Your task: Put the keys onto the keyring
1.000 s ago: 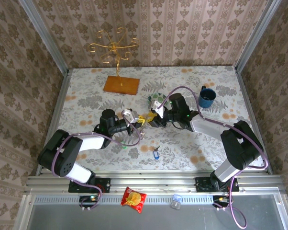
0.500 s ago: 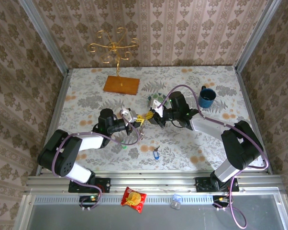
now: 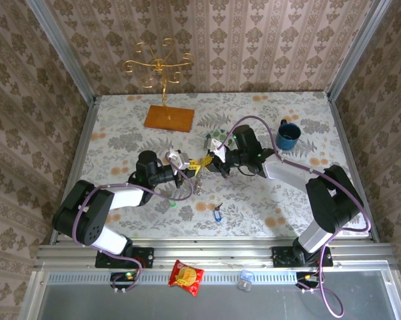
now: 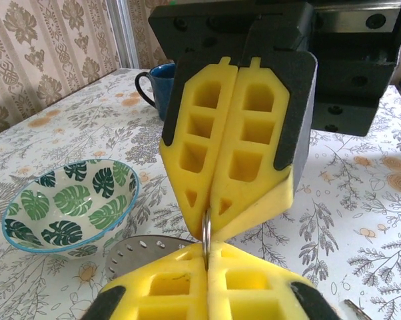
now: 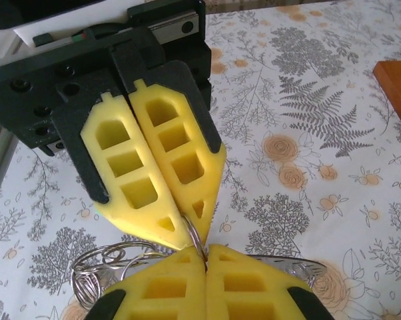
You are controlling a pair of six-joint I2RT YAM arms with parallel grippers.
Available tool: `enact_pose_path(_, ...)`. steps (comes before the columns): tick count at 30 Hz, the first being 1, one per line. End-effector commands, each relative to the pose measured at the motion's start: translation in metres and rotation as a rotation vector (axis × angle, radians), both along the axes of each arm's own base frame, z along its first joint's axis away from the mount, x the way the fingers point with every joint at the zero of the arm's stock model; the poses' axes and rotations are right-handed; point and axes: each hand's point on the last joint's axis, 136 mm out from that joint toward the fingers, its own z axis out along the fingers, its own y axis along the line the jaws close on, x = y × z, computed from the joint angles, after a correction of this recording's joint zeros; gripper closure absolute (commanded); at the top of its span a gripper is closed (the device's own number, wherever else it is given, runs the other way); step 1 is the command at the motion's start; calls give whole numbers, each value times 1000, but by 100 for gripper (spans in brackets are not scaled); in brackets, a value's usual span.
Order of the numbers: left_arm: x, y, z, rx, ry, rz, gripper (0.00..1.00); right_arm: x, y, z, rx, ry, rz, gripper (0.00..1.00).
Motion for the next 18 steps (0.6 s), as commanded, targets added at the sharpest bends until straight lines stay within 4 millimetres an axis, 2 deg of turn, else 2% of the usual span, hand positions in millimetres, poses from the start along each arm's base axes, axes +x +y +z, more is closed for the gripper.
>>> enact_pose_path(1, 4, -1, 11, -20, -29, -8, 83, -5, 3, 7, -21, 3, 44, 100)
enact_pose_path(13, 2, 1, 6, 101, -23, -25, 82, -17, -1, -7, -296, -40, 103, 100)
enact_pose_path(18, -1, -2, 10, 100, -24, -49, 86, -23, 6, -6, -345, -69, 143, 100)
